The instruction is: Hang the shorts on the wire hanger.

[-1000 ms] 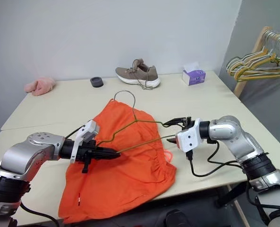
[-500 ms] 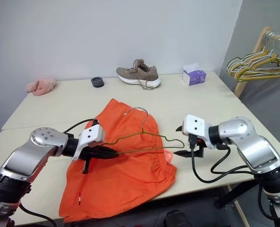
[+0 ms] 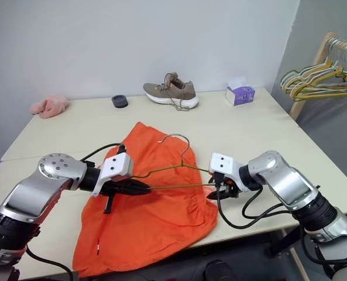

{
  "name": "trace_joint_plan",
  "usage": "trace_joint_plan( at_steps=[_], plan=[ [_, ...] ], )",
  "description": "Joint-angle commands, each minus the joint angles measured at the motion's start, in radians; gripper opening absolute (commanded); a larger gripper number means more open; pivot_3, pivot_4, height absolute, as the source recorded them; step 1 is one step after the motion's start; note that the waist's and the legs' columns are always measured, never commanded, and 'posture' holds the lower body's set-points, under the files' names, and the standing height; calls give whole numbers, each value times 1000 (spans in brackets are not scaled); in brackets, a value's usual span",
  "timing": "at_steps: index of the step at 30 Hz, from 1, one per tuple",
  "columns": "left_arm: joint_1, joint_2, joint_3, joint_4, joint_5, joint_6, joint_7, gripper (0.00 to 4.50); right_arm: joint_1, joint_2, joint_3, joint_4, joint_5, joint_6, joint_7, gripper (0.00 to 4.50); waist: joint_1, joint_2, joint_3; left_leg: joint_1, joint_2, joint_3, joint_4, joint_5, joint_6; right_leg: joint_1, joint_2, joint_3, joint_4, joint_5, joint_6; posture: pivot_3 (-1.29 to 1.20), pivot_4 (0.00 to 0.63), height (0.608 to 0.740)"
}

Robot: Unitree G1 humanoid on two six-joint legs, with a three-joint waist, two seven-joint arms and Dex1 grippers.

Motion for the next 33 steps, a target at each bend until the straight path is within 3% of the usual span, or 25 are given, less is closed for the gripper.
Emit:
trace_joint_plan(
  at_steps=[1, 4, 10, 15, 24, 28, 33],
  plan=[
    [2, 9, 18, -29, 1, -13, 2, 0, -27, 7, -5, -6, -6, 5, 10, 902, 1, 0, 0, 0, 0, 0, 0, 0, 0, 0, 0, 0, 0, 0, 0, -237, 0, 740],
    [9, 8, 16, -30, 6, -18, 5, 0, -29, 11, -5, -9, 2, 18, 13, 23, 2, 0, 0, 0, 0, 0, 0, 0, 0, 0, 0, 0, 0, 0, 0, -238, 0, 740],
    [12, -29, 41, -34, -36, 25, 25, 0, -24, 13, -14, -11, 3, 29, 12, 23, 5, 0, 0, 0, 0, 0, 0, 0, 0, 0, 0, 0, 0, 0, 0, -239, 0, 740],
    [32, -50, 82, -19, -64, 34, 42, 1296, 1, -14, -47, -26, 20, 46, 11, 0, 5, 0, 0, 0, 0, 0, 0, 0, 0, 0, 0, 0, 0, 0, 0, -242, 0, 740],
    [75, -66, 257, 21, -204, 157, 118, 4149, 96, -69, -141, -90, 81, 125, -17, 0, 10, 0, 0, 0, 0, -1, 0, 0, 0, 0, 0, 0, 0, 0, 0, -265, 0, 740],
    [110, -53, 346, 72, -246, 211, 145, 4149, 168, -90, -213, -124, 112, 174, -62, 0, 7, 0, 0, 0, 0, 0, 0, 0, 0, 0, 0, 0, 0, 0, 0, -282, 0, 740],
    [200, -25, 339, 91, -218, 182, 121, 4149, 286, -127, -336, -160, 147, 233, -121, 0, -2, 0, 0, 0, 0, 0, 0, 0, 0, 0, 0, 0, -1, 0, 0, -307, 0, 740]
  ],
)
